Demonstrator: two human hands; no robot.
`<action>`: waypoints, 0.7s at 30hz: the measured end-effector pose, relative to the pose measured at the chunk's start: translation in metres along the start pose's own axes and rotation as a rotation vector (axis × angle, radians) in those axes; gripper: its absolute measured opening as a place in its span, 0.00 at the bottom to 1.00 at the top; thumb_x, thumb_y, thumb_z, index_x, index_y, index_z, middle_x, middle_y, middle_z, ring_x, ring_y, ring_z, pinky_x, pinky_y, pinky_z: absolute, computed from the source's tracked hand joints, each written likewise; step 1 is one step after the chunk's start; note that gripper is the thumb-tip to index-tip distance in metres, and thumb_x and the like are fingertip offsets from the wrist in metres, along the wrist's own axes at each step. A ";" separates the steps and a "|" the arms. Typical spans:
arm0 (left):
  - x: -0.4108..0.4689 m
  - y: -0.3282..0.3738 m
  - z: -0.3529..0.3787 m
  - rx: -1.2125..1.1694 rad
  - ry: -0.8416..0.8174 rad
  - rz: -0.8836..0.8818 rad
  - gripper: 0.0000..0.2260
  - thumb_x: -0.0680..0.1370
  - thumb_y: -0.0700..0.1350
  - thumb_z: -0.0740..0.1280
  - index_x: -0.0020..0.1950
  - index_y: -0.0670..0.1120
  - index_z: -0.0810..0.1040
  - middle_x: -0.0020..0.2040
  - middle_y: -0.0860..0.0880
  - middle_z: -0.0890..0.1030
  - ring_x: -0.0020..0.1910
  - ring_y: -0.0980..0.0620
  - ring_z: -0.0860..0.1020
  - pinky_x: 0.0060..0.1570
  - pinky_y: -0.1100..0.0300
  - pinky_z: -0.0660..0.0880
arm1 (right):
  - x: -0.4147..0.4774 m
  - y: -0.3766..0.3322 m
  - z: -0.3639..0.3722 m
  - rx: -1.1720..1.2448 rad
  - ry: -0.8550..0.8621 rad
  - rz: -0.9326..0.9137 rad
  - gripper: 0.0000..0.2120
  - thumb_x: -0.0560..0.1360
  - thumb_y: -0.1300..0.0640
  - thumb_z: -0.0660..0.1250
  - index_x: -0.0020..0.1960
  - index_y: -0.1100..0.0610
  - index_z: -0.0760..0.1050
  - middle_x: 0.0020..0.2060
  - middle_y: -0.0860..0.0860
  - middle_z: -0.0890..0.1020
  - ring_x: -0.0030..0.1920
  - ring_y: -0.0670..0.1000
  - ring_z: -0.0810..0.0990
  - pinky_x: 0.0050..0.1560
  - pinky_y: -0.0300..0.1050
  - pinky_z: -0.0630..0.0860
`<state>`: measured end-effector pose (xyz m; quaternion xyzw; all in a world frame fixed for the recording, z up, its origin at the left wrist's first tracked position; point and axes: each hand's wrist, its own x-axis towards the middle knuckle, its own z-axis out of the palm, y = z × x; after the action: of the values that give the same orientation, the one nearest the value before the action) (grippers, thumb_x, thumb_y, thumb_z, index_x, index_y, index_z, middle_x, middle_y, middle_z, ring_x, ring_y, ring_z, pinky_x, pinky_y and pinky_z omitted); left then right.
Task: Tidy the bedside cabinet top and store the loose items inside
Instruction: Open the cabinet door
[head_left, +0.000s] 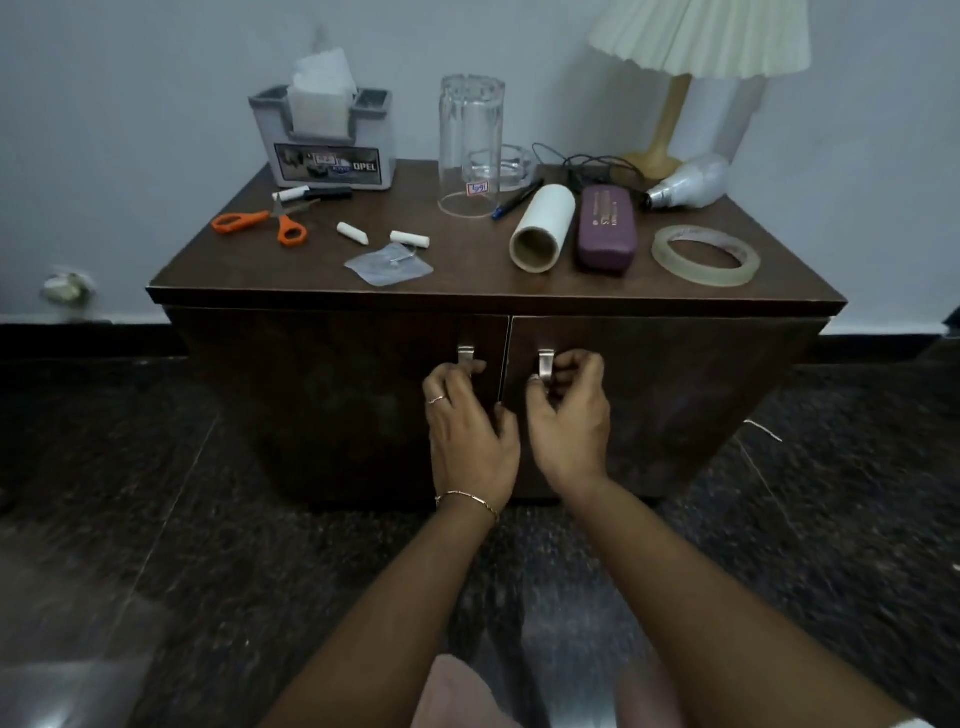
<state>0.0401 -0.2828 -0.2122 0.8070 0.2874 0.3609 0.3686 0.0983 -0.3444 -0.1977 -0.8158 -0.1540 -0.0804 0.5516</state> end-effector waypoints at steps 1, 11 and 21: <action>0.000 0.002 0.002 -0.013 0.006 -0.023 0.18 0.71 0.39 0.66 0.60 0.45 0.69 0.63 0.46 0.66 0.62 0.45 0.70 0.61 0.52 0.70 | 0.000 0.000 -0.001 0.013 0.002 0.002 0.12 0.73 0.61 0.66 0.52 0.52 0.66 0.40 0.42 0.75 0.42 0.47 0.77 0.47 0.50 0.77; 0.006 0.023 -0.016 0.016 0.086 -0.015 0.17 0.70 0.42 0.67 0.58 0.47 0.70 0.64 0.48 0.64 0.61 0.47 0.66 0.61 0.54 0.69 | -0.015 -0.011 -0.009 -0.015 -0.011 -0.005 0.23 0.75 0.58 0.66 0.65 0.52 0.59 0.40 0.44 0.76 0.41 0.49 0.79 0.45 0.51 0.76; 0.029 0.039 -0.040 -0.190 -0.288 0.038 0.14 0.81 0.46 0.59 0.64 0.47 0.75 0.60 0.48 0.79 0.61 0.53 0.76 0.56 0.66 0.69 | -0.036 -0.015 -0.023 -0.175 -0.049 -0.073 0.39 0.74 0.48 0.66 0.75 0.36 0.43 0.52 0.52 0.80 0.50 0.53 0.80 0.47 0.46 0.75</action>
<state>0.0328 -0.2678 -0.1513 0.8171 0.1807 0.2740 0.4739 0.0602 -0.3665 -0.1864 -0.8564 -0.1896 -0.0937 0.4710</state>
